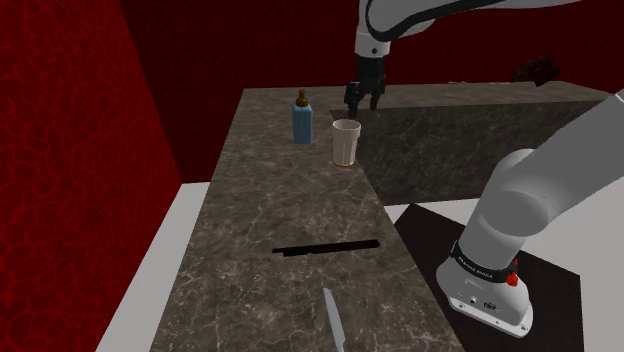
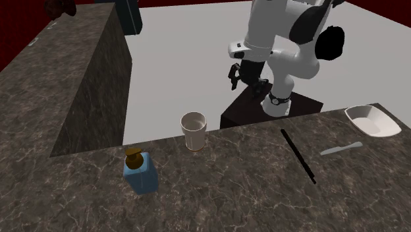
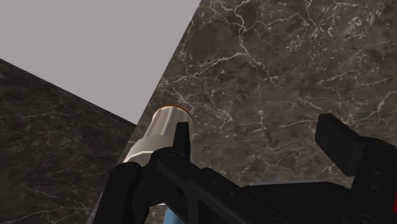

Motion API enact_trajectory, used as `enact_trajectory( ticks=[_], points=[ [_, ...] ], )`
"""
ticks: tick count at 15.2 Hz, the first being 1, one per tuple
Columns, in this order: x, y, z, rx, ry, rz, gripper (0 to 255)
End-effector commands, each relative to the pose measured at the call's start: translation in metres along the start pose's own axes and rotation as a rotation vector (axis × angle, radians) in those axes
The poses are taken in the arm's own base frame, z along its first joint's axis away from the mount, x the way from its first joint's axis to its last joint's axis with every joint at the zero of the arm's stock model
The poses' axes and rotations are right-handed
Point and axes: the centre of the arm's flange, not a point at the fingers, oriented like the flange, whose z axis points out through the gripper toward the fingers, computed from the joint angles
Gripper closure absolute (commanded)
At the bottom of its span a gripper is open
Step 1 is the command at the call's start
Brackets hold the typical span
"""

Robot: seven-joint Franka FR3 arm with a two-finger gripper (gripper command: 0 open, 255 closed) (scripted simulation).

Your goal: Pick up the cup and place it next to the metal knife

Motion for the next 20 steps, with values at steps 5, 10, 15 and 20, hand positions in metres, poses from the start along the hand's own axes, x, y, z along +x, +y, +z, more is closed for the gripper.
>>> enact_trajectory(
  ticks=[5, 10, 15, 20],
  points=[
    [0.060, 0.023, 0.046, -0.007, -0.001, 0.002, 0],
    [0.109, 0.042, 0.086, -0.012, -0.004, 0.004, 0],
    [0.152, 0.058, 0.120, -0.017, -0.006, 0.006, 0],
    [0.152, 0.059, 0.147, -0.017, -0.006, 0.006, 0]
  ],
)
